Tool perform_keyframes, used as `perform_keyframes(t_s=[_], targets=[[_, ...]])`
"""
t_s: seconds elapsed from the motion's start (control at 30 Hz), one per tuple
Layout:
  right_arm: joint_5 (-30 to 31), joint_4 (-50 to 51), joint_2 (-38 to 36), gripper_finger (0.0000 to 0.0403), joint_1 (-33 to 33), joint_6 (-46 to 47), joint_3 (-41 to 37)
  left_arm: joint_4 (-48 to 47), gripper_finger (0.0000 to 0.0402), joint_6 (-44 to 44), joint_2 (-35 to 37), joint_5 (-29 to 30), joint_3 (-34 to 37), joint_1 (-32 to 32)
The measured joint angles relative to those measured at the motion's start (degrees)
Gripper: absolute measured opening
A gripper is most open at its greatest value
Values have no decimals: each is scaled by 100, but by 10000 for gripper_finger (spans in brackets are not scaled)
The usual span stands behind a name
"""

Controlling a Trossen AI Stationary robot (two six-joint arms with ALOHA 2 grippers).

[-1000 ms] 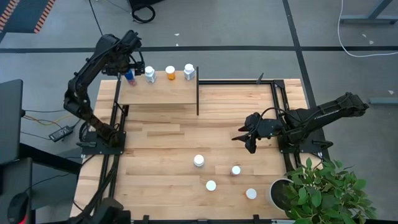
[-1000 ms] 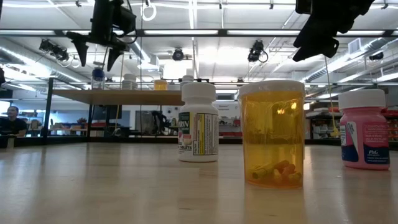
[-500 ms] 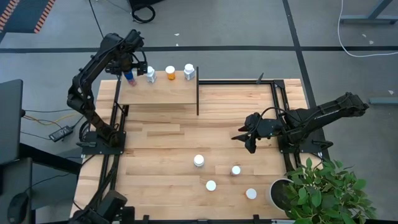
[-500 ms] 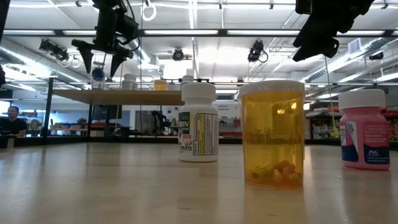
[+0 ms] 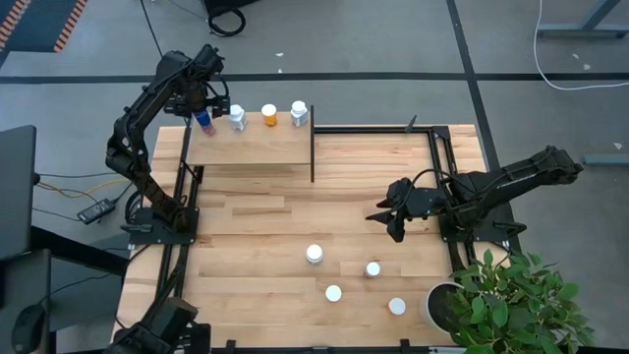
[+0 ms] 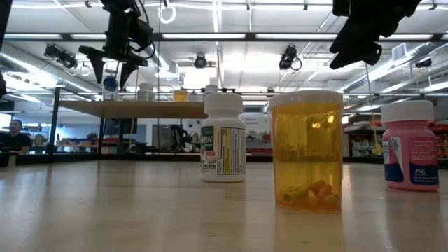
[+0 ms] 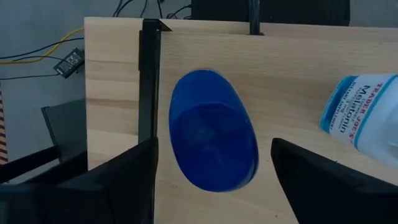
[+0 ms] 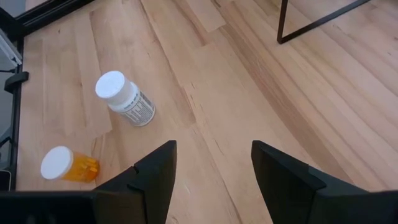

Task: Pick and place medicine bottles onto shelf by color
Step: Adjust the pill bottles on the shelf

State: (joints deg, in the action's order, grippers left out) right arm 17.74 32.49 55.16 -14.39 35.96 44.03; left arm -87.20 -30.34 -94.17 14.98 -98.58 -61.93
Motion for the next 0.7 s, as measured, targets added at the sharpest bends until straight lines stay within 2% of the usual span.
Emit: perform_keyframes(t_s=[0.57,0.7], targets=[[0,0,0,216,0,0,0,8,215,109,0,-2,-5,7],[0,0,0,216,0,0,0,14,204,106,0,-2,-7,7]])
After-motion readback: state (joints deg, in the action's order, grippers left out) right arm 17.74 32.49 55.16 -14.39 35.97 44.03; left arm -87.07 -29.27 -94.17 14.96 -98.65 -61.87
